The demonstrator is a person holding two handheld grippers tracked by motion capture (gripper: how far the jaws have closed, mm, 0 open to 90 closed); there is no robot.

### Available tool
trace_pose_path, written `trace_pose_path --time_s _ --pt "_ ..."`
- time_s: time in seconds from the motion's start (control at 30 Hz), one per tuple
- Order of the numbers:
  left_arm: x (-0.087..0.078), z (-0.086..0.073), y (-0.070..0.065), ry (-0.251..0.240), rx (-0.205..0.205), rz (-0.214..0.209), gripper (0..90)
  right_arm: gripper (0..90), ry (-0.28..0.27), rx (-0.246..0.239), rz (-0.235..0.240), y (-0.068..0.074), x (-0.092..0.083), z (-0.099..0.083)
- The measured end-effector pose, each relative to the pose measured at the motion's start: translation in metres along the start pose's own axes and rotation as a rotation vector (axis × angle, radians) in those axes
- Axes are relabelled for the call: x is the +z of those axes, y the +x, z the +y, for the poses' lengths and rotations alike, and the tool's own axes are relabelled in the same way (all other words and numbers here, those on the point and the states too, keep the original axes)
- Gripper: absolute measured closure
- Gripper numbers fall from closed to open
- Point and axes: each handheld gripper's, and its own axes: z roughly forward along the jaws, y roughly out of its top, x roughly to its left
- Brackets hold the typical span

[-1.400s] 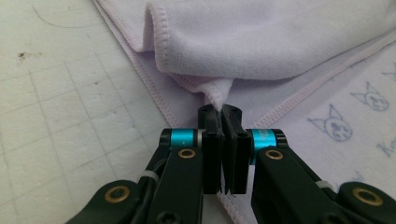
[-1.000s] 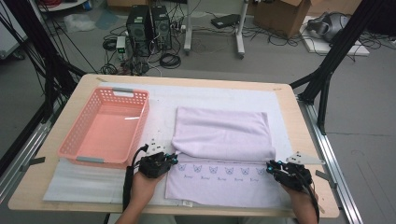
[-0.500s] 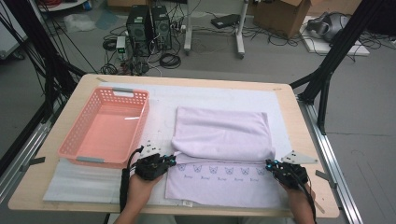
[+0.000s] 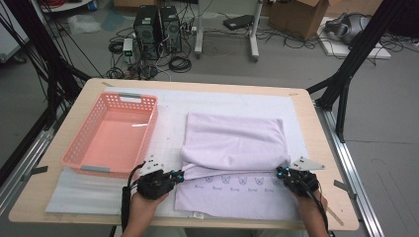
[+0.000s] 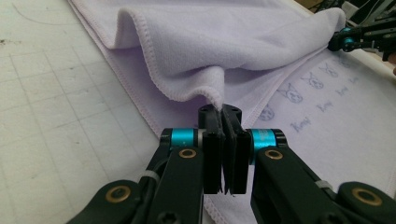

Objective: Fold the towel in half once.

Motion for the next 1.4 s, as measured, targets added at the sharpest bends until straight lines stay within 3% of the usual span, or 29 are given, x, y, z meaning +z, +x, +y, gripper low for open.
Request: trace_pose_path --time_s 0.3,0.43,0.5,0.67,0.77,0.87,0.97,1.07,1.27,1.4 --pt "-0.011 -0.003 -0.007 -0.026 0.002 -0.022 87.0 89.3 -0.081 0.049 0.064 -0.003 -0.032 -0.011" --pt "-0.014 -0.004 -0.013 -0.039 -0.008 -0.042 87.0 68.0 -0.09 0.09 0.093 0.0 -0.029 -0.012" --pt "-0.017 -0.005 -0.015 -0.038 -0.002 -0.047 87.0 65.3 -0.099 0.092 0.101 0.004 -0.025 -0.008" --pt "-0.024 -0.017 -0.017 -0.013 -0.006 -0.042 86.9 66.1 -0.073 0.106 0.078 0.009 -0.008 0.004" --pt "-0.027 -0.023 -0.019 0.002 -0.003 -0.046 86.9 65.9 -0.012 0.081 0.053 0.011 0.005 0.008" --pt "-0.029 -0.027 -0.022 0.009 0.011 -0.049 87.0 67.2 -0.009 0.065 0.032 0.012 0.007 0.009" --pt "-0.029 -0.03 -0.022 0.017 0.016 -0.046 86.9 75.7 0.006 0.02 0.003 0.018 0.006 0.009" --pt "-0.027 -0.031 -0.022 0.017 0.019 -0.041 86.9 84.4 0.01 0.01 -0.006 0.019 0.005 0.009" --pt "-0.029 -0.029 -0.02 -0.005 0.009 -0.046 86.7 88.3 -0.012 0.042 0.043 0.014 -0.009 0.005" --pt "-0.029 -0.027 -0.019 -0.011 0.01 -0.052 86.6 88.4 -0.058 0.099 0.084 0.009 -0.028 -0.001"
